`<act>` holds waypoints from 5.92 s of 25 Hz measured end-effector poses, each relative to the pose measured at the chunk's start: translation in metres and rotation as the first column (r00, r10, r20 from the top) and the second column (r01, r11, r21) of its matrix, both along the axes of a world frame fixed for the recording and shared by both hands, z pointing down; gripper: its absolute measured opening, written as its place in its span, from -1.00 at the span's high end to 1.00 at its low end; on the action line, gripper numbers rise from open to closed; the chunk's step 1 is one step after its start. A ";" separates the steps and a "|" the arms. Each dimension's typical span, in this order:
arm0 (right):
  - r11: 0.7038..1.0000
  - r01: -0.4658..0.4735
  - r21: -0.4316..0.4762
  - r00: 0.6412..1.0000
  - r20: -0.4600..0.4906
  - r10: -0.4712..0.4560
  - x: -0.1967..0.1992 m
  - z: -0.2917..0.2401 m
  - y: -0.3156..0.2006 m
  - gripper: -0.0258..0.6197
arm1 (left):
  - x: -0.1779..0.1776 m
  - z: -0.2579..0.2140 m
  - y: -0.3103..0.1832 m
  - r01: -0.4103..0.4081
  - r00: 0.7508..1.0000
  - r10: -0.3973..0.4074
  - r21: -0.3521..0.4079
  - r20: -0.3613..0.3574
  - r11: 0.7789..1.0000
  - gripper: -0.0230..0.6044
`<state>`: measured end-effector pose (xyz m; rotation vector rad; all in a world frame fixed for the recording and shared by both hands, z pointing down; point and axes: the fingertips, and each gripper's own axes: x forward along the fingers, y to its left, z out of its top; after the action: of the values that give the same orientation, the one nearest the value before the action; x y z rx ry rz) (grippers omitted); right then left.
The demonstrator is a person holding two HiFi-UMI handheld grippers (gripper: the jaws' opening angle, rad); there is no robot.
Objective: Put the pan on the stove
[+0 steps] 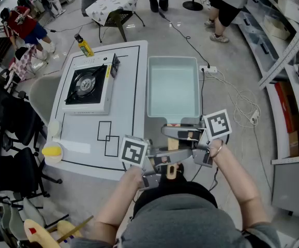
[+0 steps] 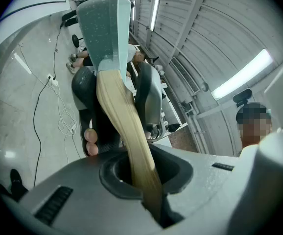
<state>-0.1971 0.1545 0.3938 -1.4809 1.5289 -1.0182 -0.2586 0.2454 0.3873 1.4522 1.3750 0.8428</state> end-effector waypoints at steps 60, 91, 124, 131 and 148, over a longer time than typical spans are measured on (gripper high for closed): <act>0.999 0.044 -0.022 0.999 -0.004 -0.044 0.299 0.013 -0.023 0.32 | 0.304 0.011 -0.019 0.025 1.000 -0.025 0.001 0.007 1.000 0.81; 0.605 0.796 -0.015 0.604 -0.010 -0.797 0.307 0.001 -0.161 0.32 | 0.404 0.003 -0.149 0.788 0.616 -0.788 0.029 -0.009 0.615 0.81; 0.090 0.995 -0.037 0.093 0.082 -0.992 0.164 0.038 -0.254 0.32 | 0.312 0.026 -0.276 0.993 0.114 -0.990 -0.016 0.086 0.113 0.80; 0.046 0.998 -0.045 0.050 0.103 -0.993 0.160 0.045 -0.266 0.32 | 0.311 0.030 -0.292 0.998 0.068 -0.991 -0.024 0.118 0.065 0.80; 0.018 0.999 -0.050 0.025 0.152 -0.988 0.156 0.056 -0.286 0.32 | 0.308 0.039 -0.316 0.999 0.038 -0.985 -0.031 0.166 0.033 0.80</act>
<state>-0.0414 -0.1314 0.4494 -0.0260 2.5201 -1.9615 0.0492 -0.0703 0.4259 1.7397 -0.0159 -0.1968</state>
